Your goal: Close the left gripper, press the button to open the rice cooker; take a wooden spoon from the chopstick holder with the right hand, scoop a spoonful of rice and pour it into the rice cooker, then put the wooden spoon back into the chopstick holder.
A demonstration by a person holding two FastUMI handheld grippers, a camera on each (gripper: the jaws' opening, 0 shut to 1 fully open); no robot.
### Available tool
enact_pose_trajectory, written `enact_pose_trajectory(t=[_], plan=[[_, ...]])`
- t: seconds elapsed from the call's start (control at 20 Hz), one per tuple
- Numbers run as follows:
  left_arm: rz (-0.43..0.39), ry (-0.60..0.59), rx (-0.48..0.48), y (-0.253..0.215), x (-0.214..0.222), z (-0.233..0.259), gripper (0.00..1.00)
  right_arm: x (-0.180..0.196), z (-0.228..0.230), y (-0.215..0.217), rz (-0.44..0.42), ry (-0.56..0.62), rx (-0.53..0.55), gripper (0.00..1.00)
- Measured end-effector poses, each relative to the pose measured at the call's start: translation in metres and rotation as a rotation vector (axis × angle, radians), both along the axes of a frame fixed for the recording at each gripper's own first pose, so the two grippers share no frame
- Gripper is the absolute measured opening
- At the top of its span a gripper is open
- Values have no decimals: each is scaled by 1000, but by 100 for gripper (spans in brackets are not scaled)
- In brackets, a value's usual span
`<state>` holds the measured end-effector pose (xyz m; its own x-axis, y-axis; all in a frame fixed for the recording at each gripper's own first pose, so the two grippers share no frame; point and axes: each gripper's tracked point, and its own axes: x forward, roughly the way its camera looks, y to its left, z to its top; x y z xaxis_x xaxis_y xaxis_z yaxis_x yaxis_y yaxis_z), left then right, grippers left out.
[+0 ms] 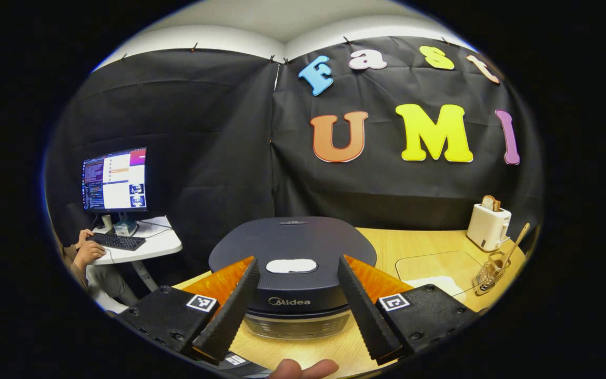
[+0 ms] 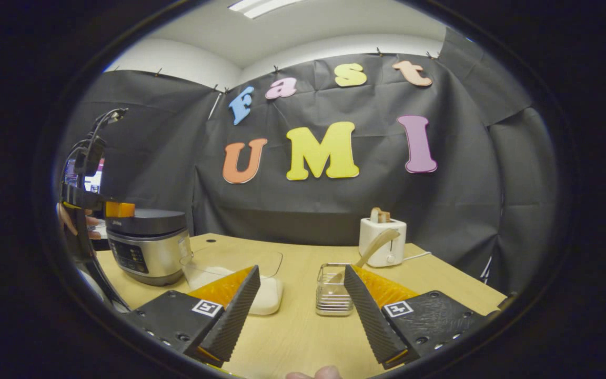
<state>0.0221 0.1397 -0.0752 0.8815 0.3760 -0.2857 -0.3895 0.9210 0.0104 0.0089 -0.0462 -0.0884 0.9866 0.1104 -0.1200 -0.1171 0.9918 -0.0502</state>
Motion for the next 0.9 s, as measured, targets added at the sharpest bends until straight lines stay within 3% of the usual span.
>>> enact_pose_trajectory(t=[0.25, 0.3, 0.35, 0.4, 0.6, 0.9], plan=[[-5, -27, 22, -2, 0, -1, 96, 4, -3, 6, 13, -3, 5, 95], [-7, -19, 24, -3, -1, -10, 89, 5, -6, 8, 14, 2, 9, 96], [-15, -37, 49, -5, -6, -10, 100, 6, -10, 12, 23, 10, 20, 95], [-29, -50, 67, -4, -3, -8, 89, 4, -14, 17, 33, 18, 34, 95], [-59, -38, 48, -5, -2, -3, 91, 3, -18, 28, 60, 29, 36, 96], [-86, -60, 16, -16, 1, 4, 93, 4, 0, 20, 21, -25, 33, 96]])
